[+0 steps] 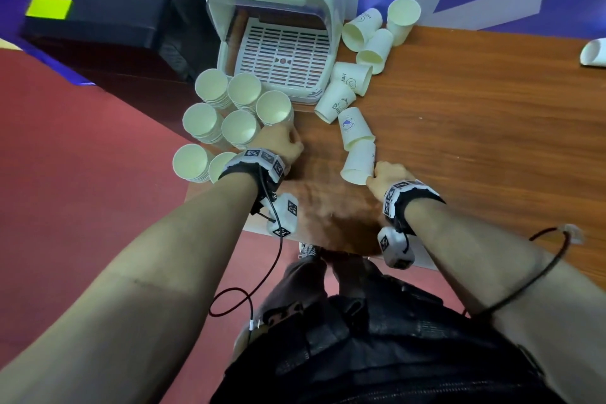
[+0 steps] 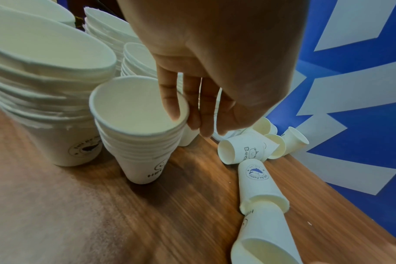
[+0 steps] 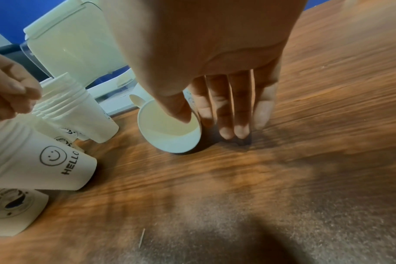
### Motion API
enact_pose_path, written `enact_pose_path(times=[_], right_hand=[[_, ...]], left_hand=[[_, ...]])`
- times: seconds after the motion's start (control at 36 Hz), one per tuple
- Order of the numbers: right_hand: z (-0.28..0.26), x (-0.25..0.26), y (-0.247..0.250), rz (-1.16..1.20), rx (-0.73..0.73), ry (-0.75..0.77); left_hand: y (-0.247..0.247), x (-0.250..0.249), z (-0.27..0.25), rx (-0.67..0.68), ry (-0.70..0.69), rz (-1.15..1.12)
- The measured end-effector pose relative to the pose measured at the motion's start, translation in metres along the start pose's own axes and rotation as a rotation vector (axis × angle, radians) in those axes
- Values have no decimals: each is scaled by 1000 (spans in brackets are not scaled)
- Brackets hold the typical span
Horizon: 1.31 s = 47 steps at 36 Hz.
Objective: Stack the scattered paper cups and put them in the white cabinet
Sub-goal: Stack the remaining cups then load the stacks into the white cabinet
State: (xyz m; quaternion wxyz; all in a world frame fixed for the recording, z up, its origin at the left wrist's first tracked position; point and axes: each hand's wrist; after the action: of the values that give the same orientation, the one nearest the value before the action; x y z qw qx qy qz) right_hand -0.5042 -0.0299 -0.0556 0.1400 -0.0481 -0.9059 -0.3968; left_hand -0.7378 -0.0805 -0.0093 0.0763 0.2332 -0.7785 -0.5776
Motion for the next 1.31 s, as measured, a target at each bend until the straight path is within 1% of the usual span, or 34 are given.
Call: enact_pose_path(times=[0.14,0.25,0.33,0.39,0.44,0.5,0.58,0.69,0.75,0.86,1.08,1.19,1.31], right_hand=[[-2,0,7,-2,-58,-25],[0,-4,18,-2,-119,-45],[1,-7,28,-5,-138,-59],[2,-12,32,10,-147,-60],[4,-20,36,33,-157,-55],[6,-29,38,54,-150,-41],[10,-42,40,63,-143,-11],[16,-55,42,80,-140,38],[19,-58,44,92,-137,52],[22,-60,48,135,-139,43],[26,-59,56,176,-142,55],[22,-57,63,172,-128,70],[20,-43,85,59,-118,133]], left_hand=[[5,-7,8,72,-20,0],[14,-19,15,49,-16,78],[19,-36,21,26,-46,123],[19,-51,26,38,-83,161],[15,-66,32,79,-121,169],[6,-81,38,152,-135,185],[-13,-100,43,243,-101,241],[-37,-113,42,273,-35,264],[-46,-114,43,273,-17,257],[-55,-113,46,223,34,223],[-53,-115,53,201,69,225],[-40,-115,45,183,75,247],[-15,-107,42,152,96,246]])
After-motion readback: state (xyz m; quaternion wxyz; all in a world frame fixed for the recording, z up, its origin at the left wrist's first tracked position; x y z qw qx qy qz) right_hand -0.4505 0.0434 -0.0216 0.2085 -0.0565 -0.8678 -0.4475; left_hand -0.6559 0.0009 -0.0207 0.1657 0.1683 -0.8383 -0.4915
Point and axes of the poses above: each hand's wrist, its own z-axis towards the middle knuckle, its own y-axis out of the back of the hand, x = y × z, and after that the axes turned 10 degrees about z, right-handed
